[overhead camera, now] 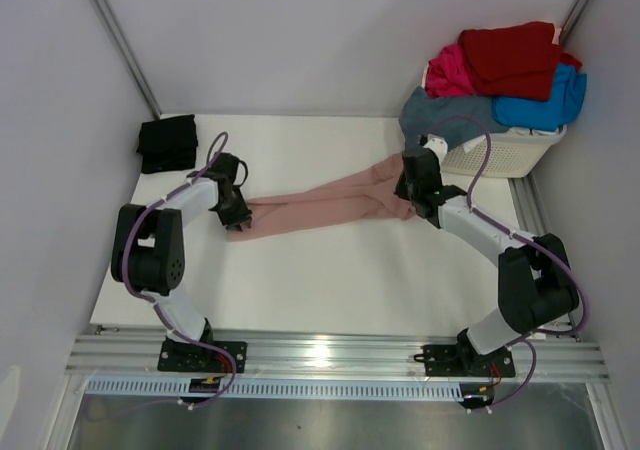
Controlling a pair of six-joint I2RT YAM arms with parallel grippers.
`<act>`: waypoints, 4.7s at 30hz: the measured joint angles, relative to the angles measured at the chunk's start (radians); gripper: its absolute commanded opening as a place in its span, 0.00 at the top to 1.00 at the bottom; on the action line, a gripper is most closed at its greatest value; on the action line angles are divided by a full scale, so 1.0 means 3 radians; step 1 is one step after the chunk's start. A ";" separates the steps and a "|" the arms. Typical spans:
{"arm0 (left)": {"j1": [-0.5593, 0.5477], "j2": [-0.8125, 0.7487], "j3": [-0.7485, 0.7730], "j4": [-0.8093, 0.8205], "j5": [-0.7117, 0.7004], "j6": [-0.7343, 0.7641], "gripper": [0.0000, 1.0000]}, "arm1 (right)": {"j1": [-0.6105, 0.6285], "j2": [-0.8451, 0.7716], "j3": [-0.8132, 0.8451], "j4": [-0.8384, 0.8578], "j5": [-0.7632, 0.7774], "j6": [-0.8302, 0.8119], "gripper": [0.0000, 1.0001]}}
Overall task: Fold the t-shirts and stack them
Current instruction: Fold the other side of the tshirt into a rectangle, then rotate the tshirt 90 degrees
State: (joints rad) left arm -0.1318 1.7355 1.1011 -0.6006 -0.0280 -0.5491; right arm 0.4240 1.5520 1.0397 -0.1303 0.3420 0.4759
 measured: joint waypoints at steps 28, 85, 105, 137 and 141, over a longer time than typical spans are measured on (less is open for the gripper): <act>-0.0008 0.0652 0.0912 -0.0807 -0.0042 0.0291 1.00 | -0.0272 0.0769 0.0108 -0.0313 0.0003 0.0225 0.71; 0.0118 -0.1250 0.0488 -0.0664 -0.0412 0.0514 0.77 | -0.0661 -0.0408 0.0046 0.0261 -0.1139 0.0172 0.16; -0.0214 -0.2959 -0.0682 0.0314 0.0203 0.0525 0.82 | 0.0631 0.1892 0.1823 0.0225 -0.2299 0.0309 0.44; -0.0378 -0.3344 -0.1069 0.0355 0.0364 0.0526 0.82 | 0.1453 0.3380 0.3432 -0.0120 -0.2691 0.0668 0.72; -0.0385 -0.3286 -0.1069 0.0365 0.0370 0.0526 0.82 | 0.1498 0.3132 0.2982 -0.0066 -0.2726 0.0576 0.78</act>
State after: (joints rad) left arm -0.2474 0.7498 0.7803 -0.4911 0.0830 -0.3912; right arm 0.8734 2.4916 1.9343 -0.1501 -0.4759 0.6487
